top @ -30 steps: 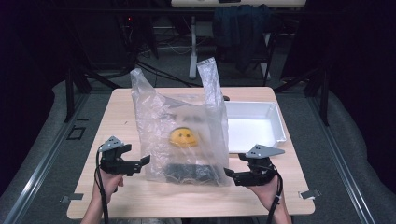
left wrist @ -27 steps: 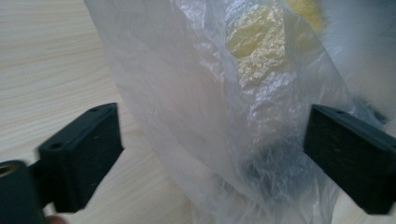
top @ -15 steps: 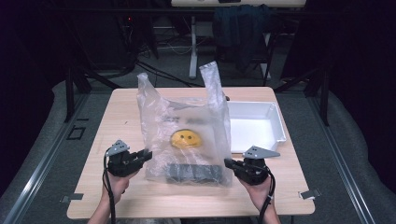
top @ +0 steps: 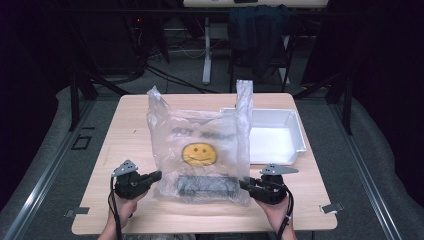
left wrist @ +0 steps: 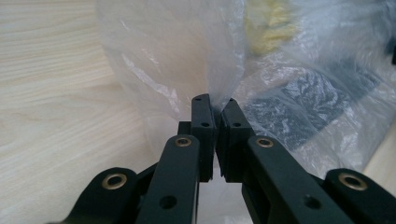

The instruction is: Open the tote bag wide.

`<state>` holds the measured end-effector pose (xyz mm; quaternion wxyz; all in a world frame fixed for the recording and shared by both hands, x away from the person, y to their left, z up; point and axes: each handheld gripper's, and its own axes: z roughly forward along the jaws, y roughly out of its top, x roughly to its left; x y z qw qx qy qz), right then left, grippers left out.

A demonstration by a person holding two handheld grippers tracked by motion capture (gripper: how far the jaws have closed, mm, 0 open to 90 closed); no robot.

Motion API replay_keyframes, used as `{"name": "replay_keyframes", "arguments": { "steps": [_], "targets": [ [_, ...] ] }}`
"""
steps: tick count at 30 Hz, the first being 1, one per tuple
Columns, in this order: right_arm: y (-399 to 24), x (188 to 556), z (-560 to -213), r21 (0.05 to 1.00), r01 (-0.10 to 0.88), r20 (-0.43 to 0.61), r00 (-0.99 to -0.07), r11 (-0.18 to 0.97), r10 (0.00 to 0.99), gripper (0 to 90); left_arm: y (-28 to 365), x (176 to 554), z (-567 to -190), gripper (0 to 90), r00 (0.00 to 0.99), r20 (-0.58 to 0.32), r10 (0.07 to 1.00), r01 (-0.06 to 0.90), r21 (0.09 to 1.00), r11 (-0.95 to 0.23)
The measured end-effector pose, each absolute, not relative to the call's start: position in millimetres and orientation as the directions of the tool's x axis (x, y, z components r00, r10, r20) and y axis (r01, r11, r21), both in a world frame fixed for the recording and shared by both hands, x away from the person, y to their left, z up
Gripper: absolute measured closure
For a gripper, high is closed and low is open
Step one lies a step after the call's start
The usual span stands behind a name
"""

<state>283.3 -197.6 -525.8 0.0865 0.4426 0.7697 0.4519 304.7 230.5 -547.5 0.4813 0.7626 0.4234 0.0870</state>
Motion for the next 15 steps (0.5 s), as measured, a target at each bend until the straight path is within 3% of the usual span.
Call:
{"name": "replay_keyframes", "arguments": {
  "steps": [2, 4, 5, 7, 9, 10, 13, 14, 15],
  "targets": [
    [-195.3, 287.6, -513.9, 0.777, 0.595, 0.274, -0.612, 0.204, 0.742, 47.9, 229.3, 302.7, -548.8, 86.3, 0.631, -0.274, 0.726, 0.563, 0.806, -0.185],
    [-193.6, 293.6, -505.3, 0.789, 0.576, 0.247, -0.616, 0.214, 0.748, 46.9, 228.7, 301.4, -550.2, 86.3, 0.639, -0.272, 0.719, 0.569, 0.797, -0.204],
    [-191.7, 298.2, -502.8, 0.795, 0.569, 0.242, -0.615, 0.209, 0.750, 50.3, 228.2, 300.6, -551.2, 86.3, 0.639, -0.266, 0.721, 0.569, 0.795, -0.211],
    [-190.3, 305.6, -502.1, 0.801, 0.558, 0.232, -0.621, 0.215, 0.748, 70.3, 228.6, 298.3, -552.3, 86.4, 0.642, -0.265, 0.719, 0.579, 0.782, -0.229],
    [-190.5, 305.0, -506.6, 0.804, 0.556, 0.234, -0.621, 0.210, 0.748, 84.2, 228.7, 295.8, -553.5, 86.4, 0.636, -0.252, 0.730, 0.586, 0.773, -0.243],
    [-190.7, 302.5, -508.7, 0.803, 0.554, 0.225, -0.621, 0.218, 0.751, 88.3, 229.3, 295.0, -553.6, 86.2, 0.637, -0.257, 0.727, 0.593, 0.765, -0.250],
    [-193.0, 291.1, -513.2, 0.804, 0.554, 0.229, -0.623, 0.215, 0.748, 89.9, 230.9, 295.4, -552.0, 81.8, 0.645, -0.262, 0.718, 0.599, 0.756, -0.263],
    [-193.3, 287.3, -514.2, 0.806, 0.550, 0.223, -0.625, 0.219, 0.748, 90.0, 230.6, 295.5, -548.8, 76.2, 0.641, -0.250, 0.726, 0.597, 0.757, -0.266],
    [-194.1, 280.5, -516.3, 0.803, 0.551, 0.222, -0.628, 0.225, 0.746, 90.0, 231.2, 295.3, -544.3, 57.3, 0.633, -0.244, 0.735, 0.592, 0.764, -0.256]
  ]
}}
